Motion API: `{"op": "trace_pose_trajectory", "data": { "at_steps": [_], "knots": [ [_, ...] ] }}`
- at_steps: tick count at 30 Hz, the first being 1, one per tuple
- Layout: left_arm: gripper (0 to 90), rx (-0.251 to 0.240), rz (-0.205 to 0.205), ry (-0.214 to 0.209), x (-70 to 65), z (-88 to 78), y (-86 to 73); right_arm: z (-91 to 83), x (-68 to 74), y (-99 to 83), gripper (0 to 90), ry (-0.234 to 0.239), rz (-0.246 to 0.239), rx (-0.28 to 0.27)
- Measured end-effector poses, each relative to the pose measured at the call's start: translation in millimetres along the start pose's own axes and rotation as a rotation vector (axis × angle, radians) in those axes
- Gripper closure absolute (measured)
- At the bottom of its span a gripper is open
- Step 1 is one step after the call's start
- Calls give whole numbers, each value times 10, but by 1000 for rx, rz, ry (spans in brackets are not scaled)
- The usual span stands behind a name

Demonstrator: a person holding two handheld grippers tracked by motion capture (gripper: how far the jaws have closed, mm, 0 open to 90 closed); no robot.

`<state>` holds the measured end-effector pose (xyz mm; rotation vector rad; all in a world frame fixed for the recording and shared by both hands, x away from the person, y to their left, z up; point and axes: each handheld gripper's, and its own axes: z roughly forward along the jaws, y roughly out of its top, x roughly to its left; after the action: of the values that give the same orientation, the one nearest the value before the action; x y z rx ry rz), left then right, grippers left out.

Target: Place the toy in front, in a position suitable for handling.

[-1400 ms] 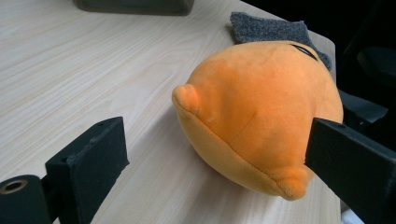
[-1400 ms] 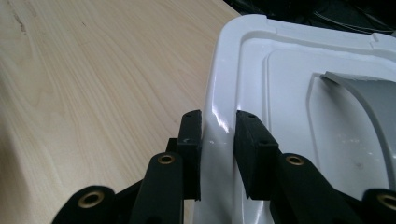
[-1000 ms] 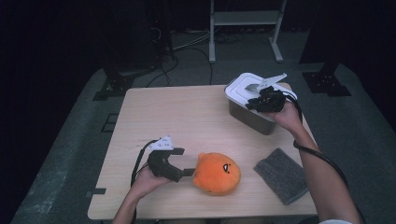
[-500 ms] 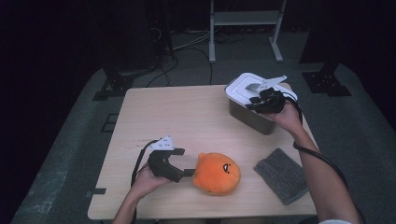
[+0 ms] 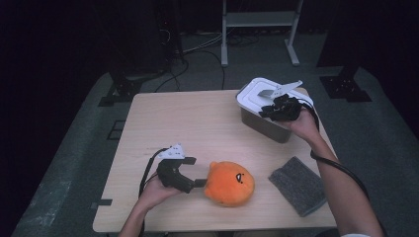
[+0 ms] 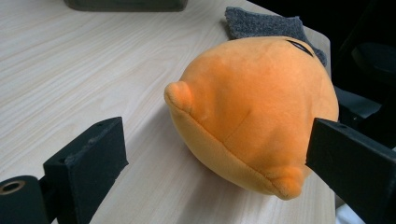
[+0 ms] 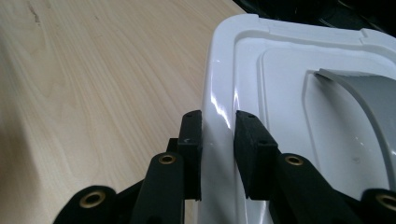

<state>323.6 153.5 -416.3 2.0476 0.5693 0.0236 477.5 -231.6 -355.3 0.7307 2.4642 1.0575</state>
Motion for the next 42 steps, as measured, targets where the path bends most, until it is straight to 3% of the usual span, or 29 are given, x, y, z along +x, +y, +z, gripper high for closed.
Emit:
{"op": "trace_pose_trajectory", "data": {
  "at_steps": [11, 22, 33, 42],
  "knots": [
    [41, 4, 8, -6, -13, 24, 12, -37, 53, -24, 717, 33, -9, -6],
    [41, 2, 10, -5, -15, 20, 15, 34, 151, 51, 711, 59, -22, -10],
    [41, -4, 15, -5, -20, 3, 19, 1, 123, 29, 679, 67, 9, -18],
    [42, -4, 18, -7, -19, -1, 20, -204, 15, 71, 573, 63, 43, -116]
  ]
}}
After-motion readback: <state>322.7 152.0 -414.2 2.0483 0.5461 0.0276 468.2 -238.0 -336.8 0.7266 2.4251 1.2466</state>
